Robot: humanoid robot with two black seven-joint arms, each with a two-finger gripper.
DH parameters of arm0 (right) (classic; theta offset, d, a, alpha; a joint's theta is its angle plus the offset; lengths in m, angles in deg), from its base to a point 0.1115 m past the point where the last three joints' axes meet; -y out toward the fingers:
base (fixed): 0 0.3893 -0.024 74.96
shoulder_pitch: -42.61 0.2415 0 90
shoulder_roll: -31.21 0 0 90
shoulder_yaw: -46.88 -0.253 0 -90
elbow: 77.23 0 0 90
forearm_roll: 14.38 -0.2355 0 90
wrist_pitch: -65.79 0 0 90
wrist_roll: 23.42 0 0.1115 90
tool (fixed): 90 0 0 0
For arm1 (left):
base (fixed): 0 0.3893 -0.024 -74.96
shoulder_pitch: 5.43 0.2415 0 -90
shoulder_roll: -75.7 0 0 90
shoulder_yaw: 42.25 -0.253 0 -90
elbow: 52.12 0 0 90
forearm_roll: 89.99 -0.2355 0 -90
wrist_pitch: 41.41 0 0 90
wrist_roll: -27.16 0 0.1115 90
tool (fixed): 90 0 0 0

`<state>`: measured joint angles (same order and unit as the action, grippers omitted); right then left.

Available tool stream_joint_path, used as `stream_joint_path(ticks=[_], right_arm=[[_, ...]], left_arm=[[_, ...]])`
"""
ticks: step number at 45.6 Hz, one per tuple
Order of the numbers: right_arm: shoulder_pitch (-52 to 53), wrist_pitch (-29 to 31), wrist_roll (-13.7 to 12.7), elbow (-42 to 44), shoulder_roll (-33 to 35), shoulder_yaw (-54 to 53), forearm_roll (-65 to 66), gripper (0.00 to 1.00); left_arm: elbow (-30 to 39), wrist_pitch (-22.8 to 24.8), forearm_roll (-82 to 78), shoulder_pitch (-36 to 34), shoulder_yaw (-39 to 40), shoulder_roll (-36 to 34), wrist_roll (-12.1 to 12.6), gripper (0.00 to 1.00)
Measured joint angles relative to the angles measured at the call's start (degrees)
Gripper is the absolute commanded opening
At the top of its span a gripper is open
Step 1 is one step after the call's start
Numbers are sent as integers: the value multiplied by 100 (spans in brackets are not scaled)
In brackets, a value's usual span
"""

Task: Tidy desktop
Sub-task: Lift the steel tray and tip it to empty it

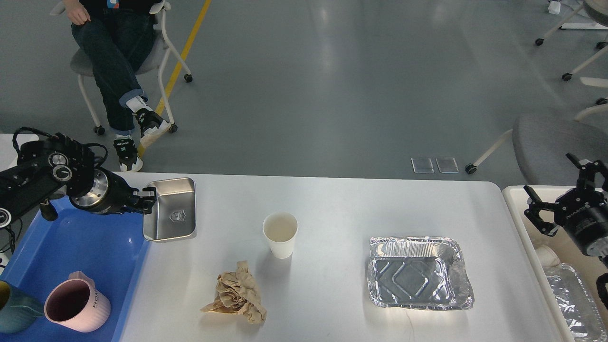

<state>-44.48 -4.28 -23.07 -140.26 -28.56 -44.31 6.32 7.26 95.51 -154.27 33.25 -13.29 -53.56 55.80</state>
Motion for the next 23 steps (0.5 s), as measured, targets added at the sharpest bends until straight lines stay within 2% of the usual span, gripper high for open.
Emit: stream_joint_path(ticks=[9, 16, 23], right_arm=[[-19, 0, 0, 0, 0, -47, -1, 100], [-19, 0, 0, 0, 0, -87, 0, 100], [-19, 0, -8, -6, 32, -130, 0, 100]], left_arm=[[-28, 710, 212, -864, 350, -570, 8, 0], [-85, 803, 551, -1687, 382, -1052, 26, 0], [-92, 809, 662, -2198, 349, -1399, 28, 0]])
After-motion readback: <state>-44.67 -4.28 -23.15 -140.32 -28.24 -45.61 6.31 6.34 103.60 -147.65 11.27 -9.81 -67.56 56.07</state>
